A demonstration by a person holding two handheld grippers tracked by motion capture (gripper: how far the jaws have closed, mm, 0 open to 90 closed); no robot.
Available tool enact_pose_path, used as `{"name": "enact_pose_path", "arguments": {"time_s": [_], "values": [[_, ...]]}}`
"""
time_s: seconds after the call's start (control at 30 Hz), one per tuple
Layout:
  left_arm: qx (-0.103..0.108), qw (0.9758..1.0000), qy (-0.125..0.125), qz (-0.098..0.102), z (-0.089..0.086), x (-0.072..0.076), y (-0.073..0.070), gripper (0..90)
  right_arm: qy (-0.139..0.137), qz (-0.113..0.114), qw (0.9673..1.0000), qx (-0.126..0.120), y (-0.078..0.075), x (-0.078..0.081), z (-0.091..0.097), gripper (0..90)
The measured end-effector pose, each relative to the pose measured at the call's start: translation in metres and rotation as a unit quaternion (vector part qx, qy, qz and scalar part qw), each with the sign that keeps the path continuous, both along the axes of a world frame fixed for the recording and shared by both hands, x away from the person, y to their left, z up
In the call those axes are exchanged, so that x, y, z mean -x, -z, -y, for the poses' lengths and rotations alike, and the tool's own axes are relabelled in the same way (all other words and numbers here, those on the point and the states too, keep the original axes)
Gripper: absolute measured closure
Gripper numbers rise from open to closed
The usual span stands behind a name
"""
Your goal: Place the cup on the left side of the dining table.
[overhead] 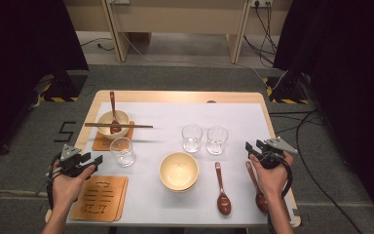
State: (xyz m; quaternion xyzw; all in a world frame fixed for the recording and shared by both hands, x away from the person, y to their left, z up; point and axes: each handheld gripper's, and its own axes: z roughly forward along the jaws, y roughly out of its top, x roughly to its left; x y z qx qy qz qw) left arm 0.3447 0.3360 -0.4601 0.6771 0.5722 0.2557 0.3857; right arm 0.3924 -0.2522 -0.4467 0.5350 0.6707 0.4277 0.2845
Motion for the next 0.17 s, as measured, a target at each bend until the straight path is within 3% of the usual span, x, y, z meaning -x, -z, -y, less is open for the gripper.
{"name": "enact_pose_path", "arguments": {"time_s": [0.17], "values": [[0.006, 0.9999, -0.008, 0.008, -0.0017, 0.0033, 0.0014, 46.9, 0.002, 0.002, 1.0, -0.004, -0.0003, -0.0002, 0.0026, 52.7]]}}
